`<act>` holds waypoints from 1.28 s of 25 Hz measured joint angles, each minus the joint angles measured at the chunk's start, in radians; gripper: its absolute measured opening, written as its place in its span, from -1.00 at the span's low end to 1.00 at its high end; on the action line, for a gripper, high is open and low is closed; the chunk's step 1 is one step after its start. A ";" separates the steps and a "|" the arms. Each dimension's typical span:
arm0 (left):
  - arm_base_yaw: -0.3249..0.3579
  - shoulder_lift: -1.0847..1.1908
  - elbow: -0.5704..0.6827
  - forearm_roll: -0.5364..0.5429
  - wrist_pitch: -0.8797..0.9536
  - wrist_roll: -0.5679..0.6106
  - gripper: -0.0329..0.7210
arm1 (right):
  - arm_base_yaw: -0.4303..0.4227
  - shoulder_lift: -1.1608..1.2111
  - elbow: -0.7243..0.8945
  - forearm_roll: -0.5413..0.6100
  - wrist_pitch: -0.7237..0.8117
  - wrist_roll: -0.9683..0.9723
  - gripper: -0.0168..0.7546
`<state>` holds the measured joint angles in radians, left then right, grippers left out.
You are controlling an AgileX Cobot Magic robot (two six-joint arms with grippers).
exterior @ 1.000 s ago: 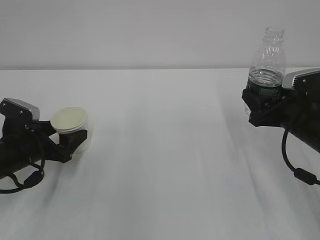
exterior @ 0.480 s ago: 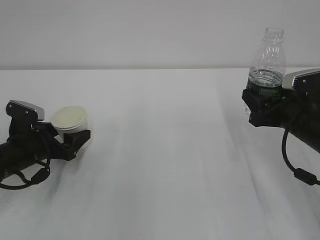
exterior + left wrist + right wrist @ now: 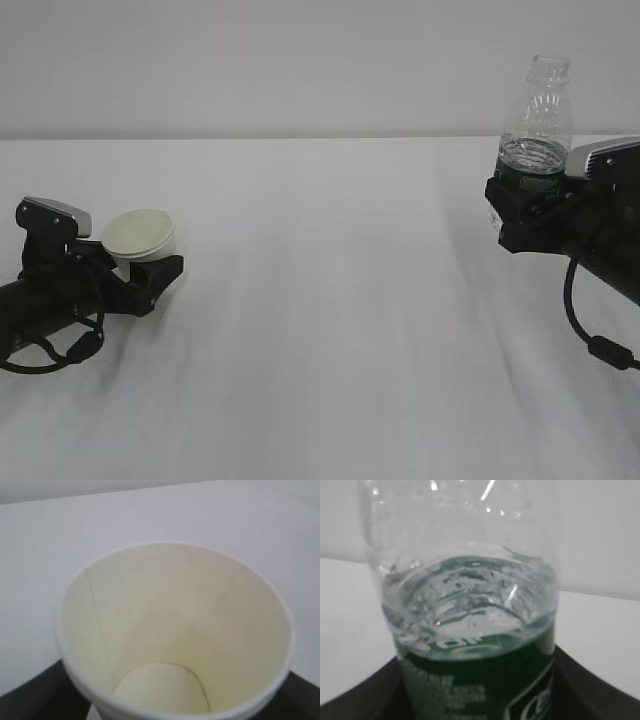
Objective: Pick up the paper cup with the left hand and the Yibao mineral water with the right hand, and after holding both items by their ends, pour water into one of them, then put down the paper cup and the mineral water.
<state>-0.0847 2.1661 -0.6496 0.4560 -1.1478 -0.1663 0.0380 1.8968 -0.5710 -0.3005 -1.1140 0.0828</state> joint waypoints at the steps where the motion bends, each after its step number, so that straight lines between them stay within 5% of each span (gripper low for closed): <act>1: 0.000 0.000 0.000 0.000 0.000 -0.001 0.66 | 0.000 0.000 0.000 0.000 0.000 0.000 0.25; 13: 0.000 0.000 0.000 -0.002 0.000 -0.003 0.66 | 0.000 0.000 0.000 0.000 0.000 0.000 0.25; 32: 0.000 0.000 0.000 -0.002 0.000 -0.004 0.39 | 0.000 0.000 0.000 0.001 0.000 0.000 0.25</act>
<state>-0.0847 2.1661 -0.6496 0.4543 -1.1478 -0.1706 0.0380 1.8968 -0.5710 -0.2997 -1.1140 0.0828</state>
